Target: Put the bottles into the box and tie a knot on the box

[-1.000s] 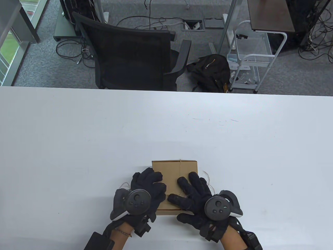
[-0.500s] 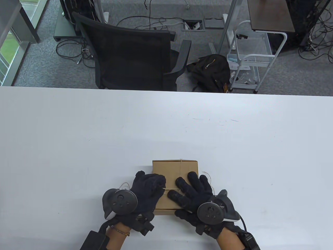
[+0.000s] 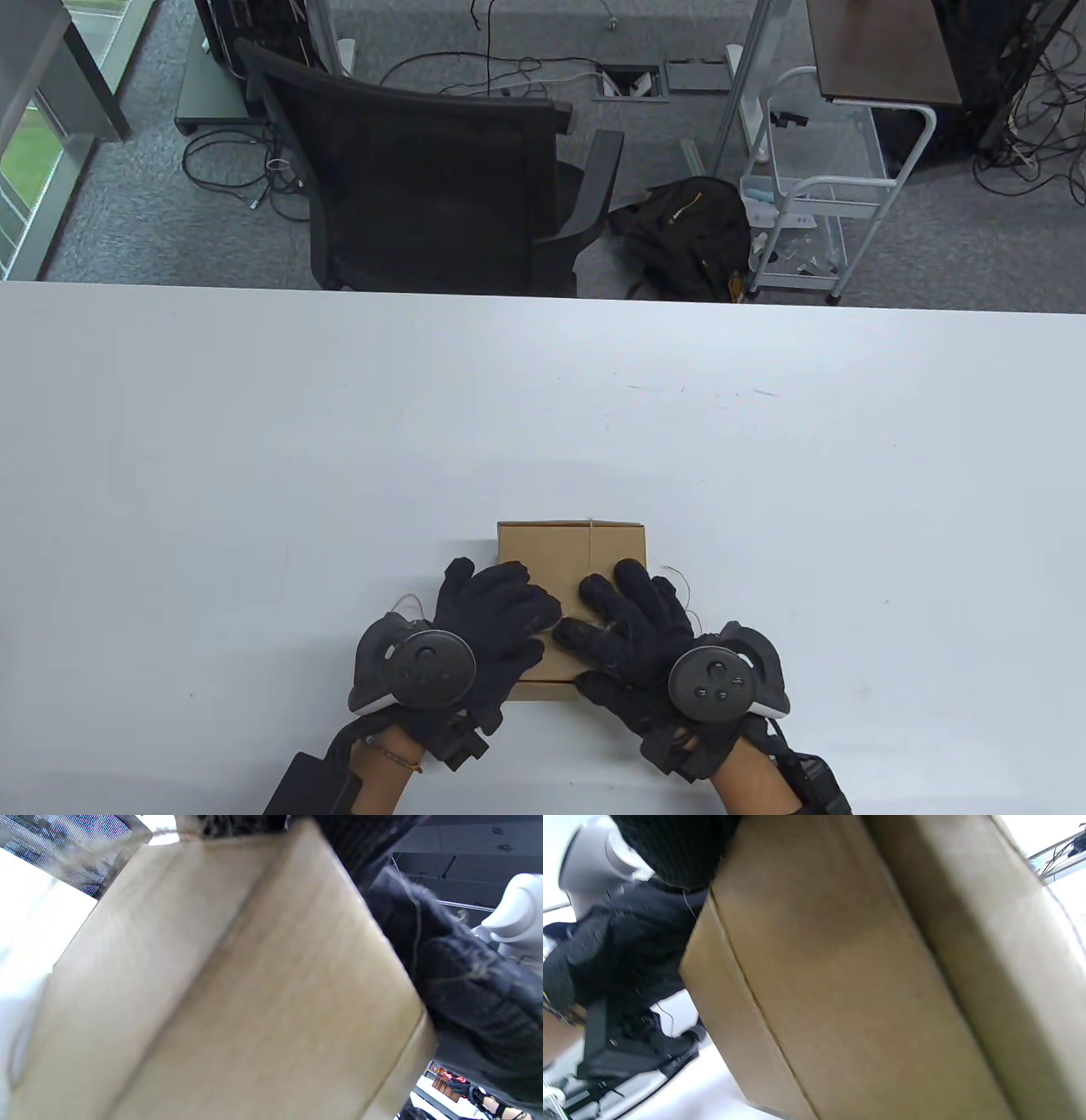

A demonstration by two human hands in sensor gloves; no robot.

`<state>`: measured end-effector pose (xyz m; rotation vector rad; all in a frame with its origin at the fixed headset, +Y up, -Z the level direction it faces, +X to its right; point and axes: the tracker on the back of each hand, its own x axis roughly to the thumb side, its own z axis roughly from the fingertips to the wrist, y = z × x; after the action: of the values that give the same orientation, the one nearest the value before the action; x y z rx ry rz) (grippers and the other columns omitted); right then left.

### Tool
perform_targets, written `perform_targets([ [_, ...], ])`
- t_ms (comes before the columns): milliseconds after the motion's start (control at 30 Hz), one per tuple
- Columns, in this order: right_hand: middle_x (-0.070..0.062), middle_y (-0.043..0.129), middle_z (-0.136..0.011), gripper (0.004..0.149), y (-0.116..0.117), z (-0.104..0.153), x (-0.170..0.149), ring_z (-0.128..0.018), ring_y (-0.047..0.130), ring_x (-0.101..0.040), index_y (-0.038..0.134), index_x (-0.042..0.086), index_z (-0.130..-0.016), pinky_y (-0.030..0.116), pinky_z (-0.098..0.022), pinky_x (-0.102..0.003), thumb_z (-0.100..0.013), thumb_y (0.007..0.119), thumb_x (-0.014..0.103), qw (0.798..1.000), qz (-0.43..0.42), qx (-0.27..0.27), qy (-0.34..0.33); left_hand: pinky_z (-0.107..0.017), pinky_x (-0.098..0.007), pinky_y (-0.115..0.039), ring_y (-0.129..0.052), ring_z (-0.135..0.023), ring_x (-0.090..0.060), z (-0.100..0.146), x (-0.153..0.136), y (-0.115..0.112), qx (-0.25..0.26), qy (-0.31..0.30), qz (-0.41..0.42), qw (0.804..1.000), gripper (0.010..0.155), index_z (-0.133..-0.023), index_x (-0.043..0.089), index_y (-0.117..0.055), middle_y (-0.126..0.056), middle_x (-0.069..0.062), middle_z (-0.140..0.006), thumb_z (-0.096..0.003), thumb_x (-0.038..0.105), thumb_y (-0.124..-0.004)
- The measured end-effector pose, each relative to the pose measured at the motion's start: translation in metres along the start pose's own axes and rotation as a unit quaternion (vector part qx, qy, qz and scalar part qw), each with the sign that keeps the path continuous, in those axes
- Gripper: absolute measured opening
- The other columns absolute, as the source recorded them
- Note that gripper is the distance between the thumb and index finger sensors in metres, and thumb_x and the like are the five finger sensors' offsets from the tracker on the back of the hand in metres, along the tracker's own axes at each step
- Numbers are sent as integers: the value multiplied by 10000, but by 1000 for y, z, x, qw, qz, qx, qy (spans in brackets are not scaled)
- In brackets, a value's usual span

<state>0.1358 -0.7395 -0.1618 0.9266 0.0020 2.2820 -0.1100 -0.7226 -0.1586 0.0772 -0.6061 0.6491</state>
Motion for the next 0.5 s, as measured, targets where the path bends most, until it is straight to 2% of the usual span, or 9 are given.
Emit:
perform_targets([
  [133, -201, 454, -1149, 715, 0, 1, 0, -1008, 254, -508, 372, 394, -1096, 265, -640, -767, -481, 722, 496, 1000, -15, -9, 6, -687, -837, -408, -617, -1106, -454, 1, -2, -1, -15, -3, 10, 1000, 544, -996, 242, -828, -793, -108, -1113, -465, 335, -898],
  [167, -195, 420, -1156, 745, 2, 1, -1, -1014, 236, -490, 338, 362, -1105, 262, -643, -762, -480, 713, 515, 1000, -5, 3, 11, -688, -837, -403, -606, -1110, -456, 1, -3, -1, -17, -3, 17, 1000, 533, -987, 241, -843, -783, -117, -1123, -466, 342, -898],
  [200, -188, 376, -1162, 763, 3, 1, -1, -1017, 203, -476, 311, 345, -1108, 246, -646, -757, -479, 703, 528, 1000, -2, 11, 13, -689, -837, -396, -597, -1113, -461, 1, -3, -1, -19, -3, 20, 1000, 488, -924, 197, -906, -767, -129, -1138, -462, 353, -903],
  [233, -189, 357, -1164, 764, 4, 1, 0, -1015, 183, -479, 301, 348, -1108, 232, -644, -759, -482, 700, 530, 1000, -3, 11, 11, -691, -838, -389, -579, -1121, -461, 1, -3, -2, -27, -6, 19, 999, 492, -933, 212, -900, -745, -128, -1157, -463, 357, -903],
  [300, -189, 343, -1167, 721, 6, -1, 2, -1012, 164, -483, 410, 348, -1110, 218, -639, -762, -477, 702, 532, 1000, 5, 22, 12, -688, -840, -389, -568, -1128, -463, 1, -4, -2, -29, -5, 20, 999, 511, -947, 222, -893, -729, -134, -1173, -461, 383, -901],
  [333, -166, 307, -1172, 720, 8, -1, 3, -1012, 127, -469, 460, 293, -1111, 197, -642, -756, -475, 698, 534, 999, 15, 41, 21, -684, -844, -385, -566, -1130, -466, 1, -4, -1, -29, -6, 25, 999, 516, -942, 216, -900, -728, -139, -1179, -458, 393, -904],
  [400, -121, 242, -1179, 727, 9, -1, 3, -1009, 58, -448, 443, 278, -1110, 172, -650, -748, -476, 688, 539, 997, 35, 59, 25, -684, -841, -383, -573, -1132, -465, 1, -6, 2, -27, -6, 38, 999, 517, -919, 192, -918, -745, -141, -1176, -450, 411, -910],
  [433, -117, 252, -1178, 713, 9, -1, 3, -1009, 85, -448, 507, 255, -1103, 181, -649, -748, -474, 691, 536, 997, 40, 54, 24, -684, -839, -388, -590, -1128, -465, 2, -8, 4, -23, -4, 45, 999, 525, -908, 169, -920, -764, -141, -1164, -449, 425, -906],
  [500, -105, 247, -1179, 696, 8, 0, 2, -1010, 87, -446, 512, 286, -1100, 184, -650, -746, -475, 686, 540, 997, 49, 60, 32, -687, -832, -403, -636, -1107, -483, 4, -14, 11, 8, 4, 92, 996, 572, -955, 170, -874, -789, -142, -1145, -452, 439, -903],
])
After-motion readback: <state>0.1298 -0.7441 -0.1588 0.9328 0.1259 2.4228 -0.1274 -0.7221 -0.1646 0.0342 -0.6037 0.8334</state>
